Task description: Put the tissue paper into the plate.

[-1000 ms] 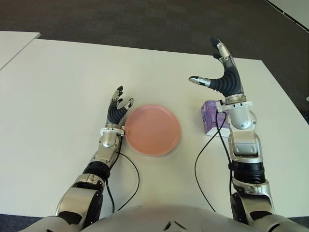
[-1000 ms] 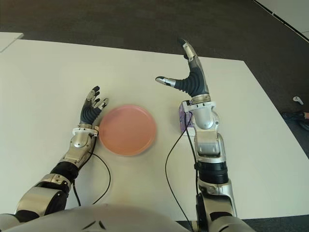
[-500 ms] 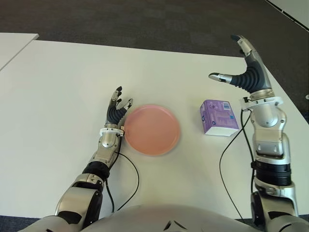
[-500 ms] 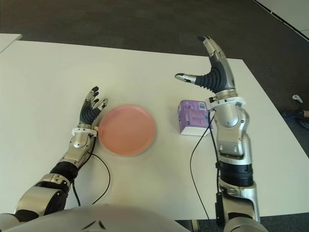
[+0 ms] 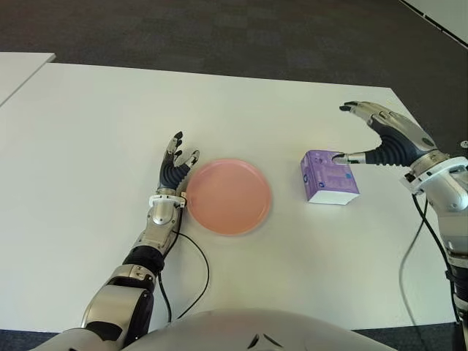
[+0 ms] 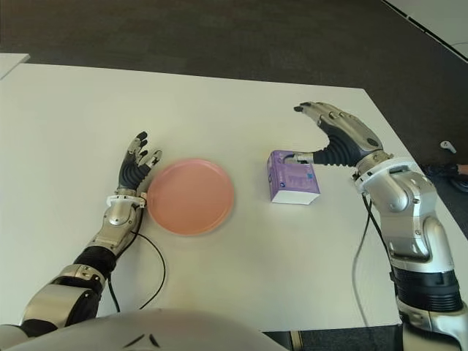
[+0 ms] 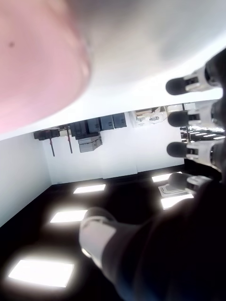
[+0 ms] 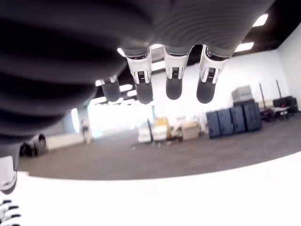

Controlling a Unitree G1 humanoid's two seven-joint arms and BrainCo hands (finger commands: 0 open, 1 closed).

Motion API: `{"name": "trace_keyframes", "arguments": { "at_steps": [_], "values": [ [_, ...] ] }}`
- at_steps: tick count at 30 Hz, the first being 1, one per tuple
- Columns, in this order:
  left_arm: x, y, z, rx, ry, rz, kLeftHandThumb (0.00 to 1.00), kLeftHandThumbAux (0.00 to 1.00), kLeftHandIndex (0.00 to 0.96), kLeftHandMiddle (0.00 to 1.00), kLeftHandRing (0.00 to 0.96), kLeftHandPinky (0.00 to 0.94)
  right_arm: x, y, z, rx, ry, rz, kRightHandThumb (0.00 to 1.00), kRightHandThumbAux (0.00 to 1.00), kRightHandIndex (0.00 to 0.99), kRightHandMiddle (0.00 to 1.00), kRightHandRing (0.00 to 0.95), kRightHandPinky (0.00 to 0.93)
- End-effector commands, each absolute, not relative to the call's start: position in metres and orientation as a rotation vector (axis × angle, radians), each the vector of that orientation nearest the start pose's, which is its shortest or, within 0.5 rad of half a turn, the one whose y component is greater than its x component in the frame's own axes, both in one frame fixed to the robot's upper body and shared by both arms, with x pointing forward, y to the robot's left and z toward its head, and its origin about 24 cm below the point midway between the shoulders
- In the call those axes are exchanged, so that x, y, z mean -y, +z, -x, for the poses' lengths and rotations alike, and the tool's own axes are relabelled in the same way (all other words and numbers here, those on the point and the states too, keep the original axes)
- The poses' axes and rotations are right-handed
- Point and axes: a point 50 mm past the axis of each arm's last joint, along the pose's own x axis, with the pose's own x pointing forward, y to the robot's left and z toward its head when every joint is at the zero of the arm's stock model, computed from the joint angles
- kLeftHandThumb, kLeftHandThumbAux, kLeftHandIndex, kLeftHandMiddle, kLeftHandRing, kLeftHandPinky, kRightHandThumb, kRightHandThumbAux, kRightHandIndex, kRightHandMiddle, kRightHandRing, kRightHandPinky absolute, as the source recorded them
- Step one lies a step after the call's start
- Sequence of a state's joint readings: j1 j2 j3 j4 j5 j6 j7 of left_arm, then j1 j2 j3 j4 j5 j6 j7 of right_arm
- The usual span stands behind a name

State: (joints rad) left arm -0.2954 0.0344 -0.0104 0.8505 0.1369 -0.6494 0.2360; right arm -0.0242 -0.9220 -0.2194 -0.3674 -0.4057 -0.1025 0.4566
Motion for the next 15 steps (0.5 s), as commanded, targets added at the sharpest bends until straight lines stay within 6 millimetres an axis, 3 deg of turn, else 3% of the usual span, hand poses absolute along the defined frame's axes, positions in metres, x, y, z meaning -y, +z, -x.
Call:
{"name": "trace_keyframes", "arguments": {
  "at_steps": [1,8,15],
  "values": [
    [-0.149,-0.025,-0.269,0.034,0.085,-0.151,0.000,0.604,0.000,0.000,0.000,0.000,0.238,0.195,-0.231,0.230,0.454,1.471,0.158,0.442,0.050,0.047,0.031,0.080],
    [-0.152,-0.024,-0.268,0.035,0.089,-0.143,0.000,0.585,0.000,0.000,0.000,0.000,0.237,0.190,-0.237,0.172,0.567,1.499,0.188,0.472,0.054,0.060,0.040,0.071],
    [-0.153,-0.024,-0.268,0.027,0.088,-0.132,0.000,0.564,0.000,0.000,0.000,0.000,0.243,0.181,-0.244,0.108,0.607,1.531,0.156,0.506,0.044,0.065,0.036,0.042]
  ]
}}
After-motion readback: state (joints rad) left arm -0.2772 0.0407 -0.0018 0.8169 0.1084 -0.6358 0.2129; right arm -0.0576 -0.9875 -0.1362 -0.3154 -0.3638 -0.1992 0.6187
